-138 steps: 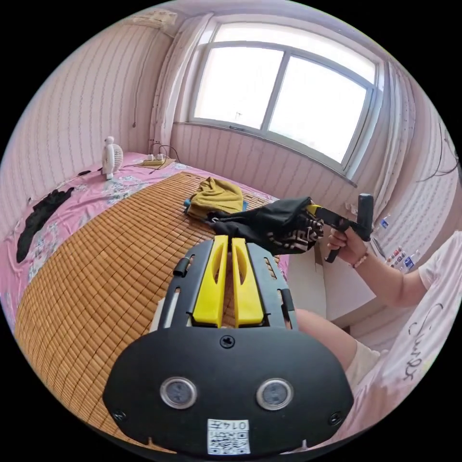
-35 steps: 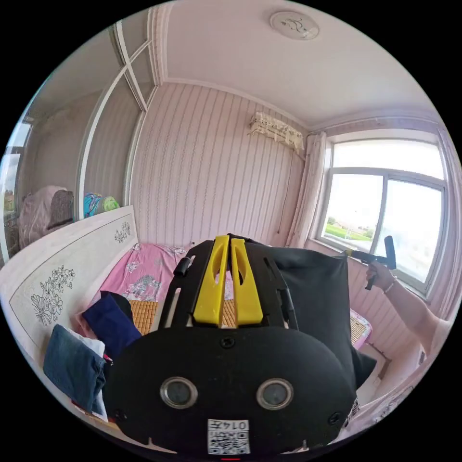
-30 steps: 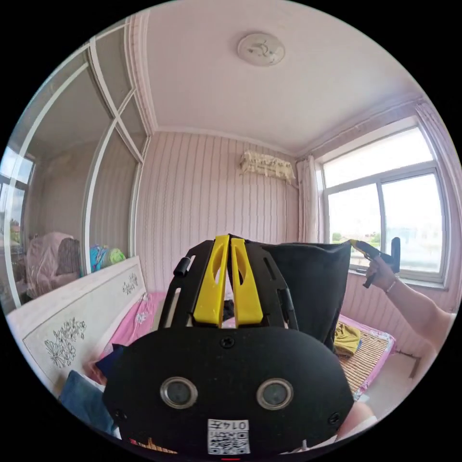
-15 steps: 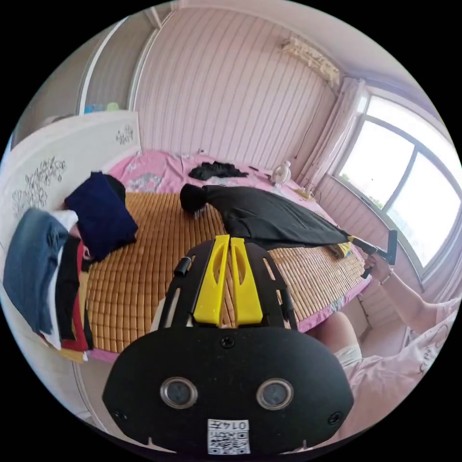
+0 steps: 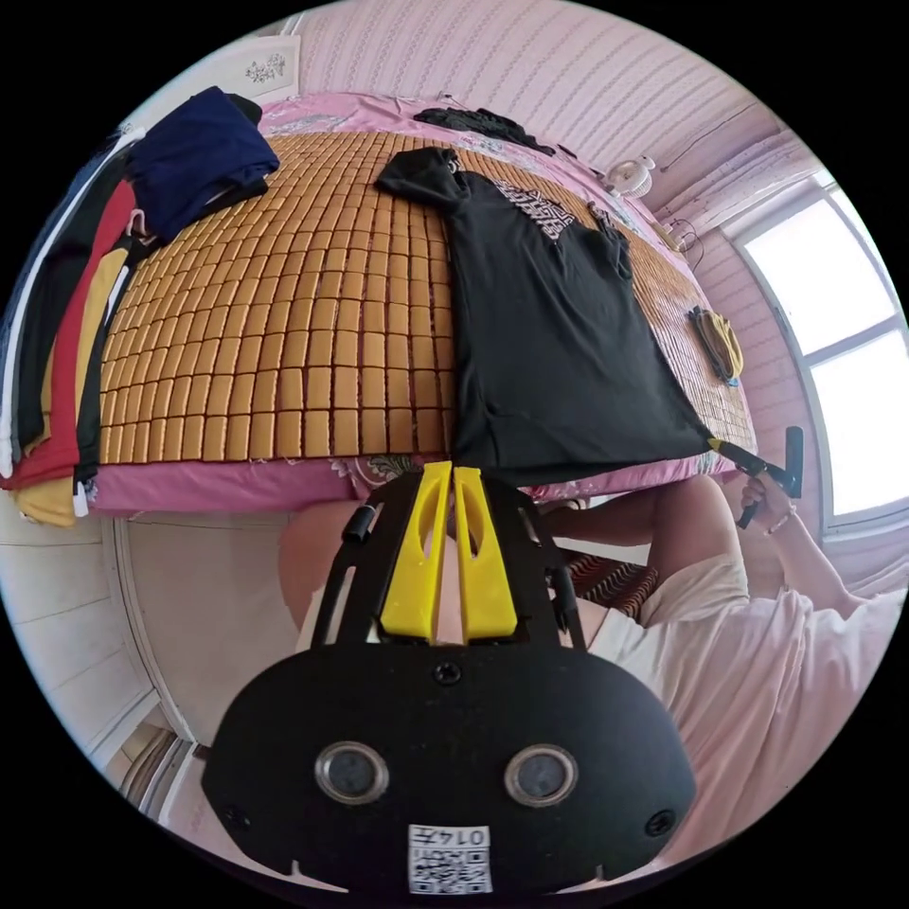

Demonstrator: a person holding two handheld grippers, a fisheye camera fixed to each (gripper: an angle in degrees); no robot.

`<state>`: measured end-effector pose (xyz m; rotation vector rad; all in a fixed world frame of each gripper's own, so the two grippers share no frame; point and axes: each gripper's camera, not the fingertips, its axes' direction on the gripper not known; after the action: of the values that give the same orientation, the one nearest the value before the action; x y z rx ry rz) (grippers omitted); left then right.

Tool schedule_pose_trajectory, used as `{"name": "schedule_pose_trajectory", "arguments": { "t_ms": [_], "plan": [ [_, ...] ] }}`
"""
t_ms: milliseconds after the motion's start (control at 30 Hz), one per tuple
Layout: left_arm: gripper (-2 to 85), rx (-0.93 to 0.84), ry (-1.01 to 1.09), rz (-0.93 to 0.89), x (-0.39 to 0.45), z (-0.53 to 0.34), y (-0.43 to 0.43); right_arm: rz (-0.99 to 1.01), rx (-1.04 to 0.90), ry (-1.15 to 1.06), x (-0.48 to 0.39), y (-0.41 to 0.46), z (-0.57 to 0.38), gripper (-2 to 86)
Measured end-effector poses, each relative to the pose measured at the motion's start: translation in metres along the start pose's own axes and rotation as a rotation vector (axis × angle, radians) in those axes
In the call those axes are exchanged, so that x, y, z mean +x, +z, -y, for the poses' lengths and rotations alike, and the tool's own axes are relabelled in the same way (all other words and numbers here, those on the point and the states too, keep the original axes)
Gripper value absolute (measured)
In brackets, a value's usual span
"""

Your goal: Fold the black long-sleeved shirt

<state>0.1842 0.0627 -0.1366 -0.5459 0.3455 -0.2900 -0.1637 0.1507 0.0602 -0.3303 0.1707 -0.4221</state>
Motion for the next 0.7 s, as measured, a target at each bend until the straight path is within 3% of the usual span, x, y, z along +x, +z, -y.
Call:
{"name": "schedule_pose_trajectory", "arguments": {
  "t_ms": [167, 333, 533, 700],
  "plan": [
    [-0.2, -0.018, 0.005, 0.057, -0.002, 0.001, 0.017, -0.114, 0.04, 0.025, -0.002, 0.004, -0.027, 4.4],
    [4.2, -0.019, 0.048, 0.076, 0.004, 0.013, 0.033, -0.224, -0.016, -0.016, -0.018, 0.02, -0.039, 13.3],
    [7.8, -0.121, 0.178, 0.165, 0.034, 0.046, 0.072, -0.22, -0.035, -0.033, -0.03, 0.036, -0.048, 13.6],
    [6.6, -0.218, 0.149, 0.2, 0.026, 0.06, 0.11, -0.225, -0.047, 0.012, -0.024, 0.047, -0.062, 11.8]
  ]
}}
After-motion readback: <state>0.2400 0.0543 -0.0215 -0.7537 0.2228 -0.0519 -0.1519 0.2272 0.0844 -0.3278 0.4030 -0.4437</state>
